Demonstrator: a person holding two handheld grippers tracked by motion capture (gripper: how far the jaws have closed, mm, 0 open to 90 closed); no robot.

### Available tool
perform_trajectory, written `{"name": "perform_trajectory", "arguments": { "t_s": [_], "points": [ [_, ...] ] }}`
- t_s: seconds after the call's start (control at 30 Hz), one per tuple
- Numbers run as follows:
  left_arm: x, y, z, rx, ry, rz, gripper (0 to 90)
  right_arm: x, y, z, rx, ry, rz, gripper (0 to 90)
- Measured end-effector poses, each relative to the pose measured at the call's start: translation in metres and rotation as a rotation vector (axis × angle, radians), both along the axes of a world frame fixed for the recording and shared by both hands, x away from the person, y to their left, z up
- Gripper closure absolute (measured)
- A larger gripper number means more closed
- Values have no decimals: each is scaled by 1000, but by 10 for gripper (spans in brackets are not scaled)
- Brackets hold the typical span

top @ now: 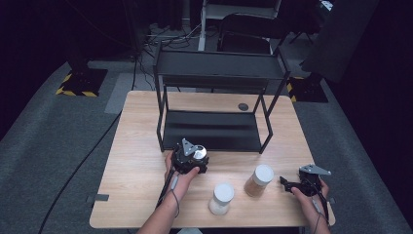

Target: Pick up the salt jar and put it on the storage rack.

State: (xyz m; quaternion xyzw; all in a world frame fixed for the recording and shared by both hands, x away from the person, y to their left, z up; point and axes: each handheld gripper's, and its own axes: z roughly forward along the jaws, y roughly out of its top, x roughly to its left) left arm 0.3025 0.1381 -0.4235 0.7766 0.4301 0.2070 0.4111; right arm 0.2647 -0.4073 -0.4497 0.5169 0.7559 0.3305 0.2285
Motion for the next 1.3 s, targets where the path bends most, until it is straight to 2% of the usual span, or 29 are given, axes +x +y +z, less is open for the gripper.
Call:
{"name": "perform_trajectory", "arguments": {
  "t_s": [0.17, 0.2, 0.23, 0.37, 0.53, 0.77, 1.13, 1.3],
  "points": [
    [0, 0, -1, 0, -8, -27, 214, 0, 0, 0, 0, 0, 0, 75],
    [-1, 1, -1, -9, -11, -38, 297, 0, 0, 0, 0, 0, 0, 75],
    [-2, -2, 0, 11, -16, -38, 297, 0, 0, 0, 0, 0, 0, 75],
    [-1, -2, 1, 6, -9, -36, 300, 0, 0, 0, 0, -1, 0, 75],
    [-1, -2, 6, 26, -7, -51, 301, 0, 0, 0, 0, -1, -1, 75],
    [-2, 6, 16, 11, -35, -50, 301, -1, 0, 0, 0, -2, -1, 77],
    [7, 21, 33, -21, -47, -26, 301, -1, 0, 0, 0, -1, -2, 76],
    [13, 28, 48, -27, -66, -17, 301, -1, 0, 0, 0, -1, -4, 76]
  ]
}}
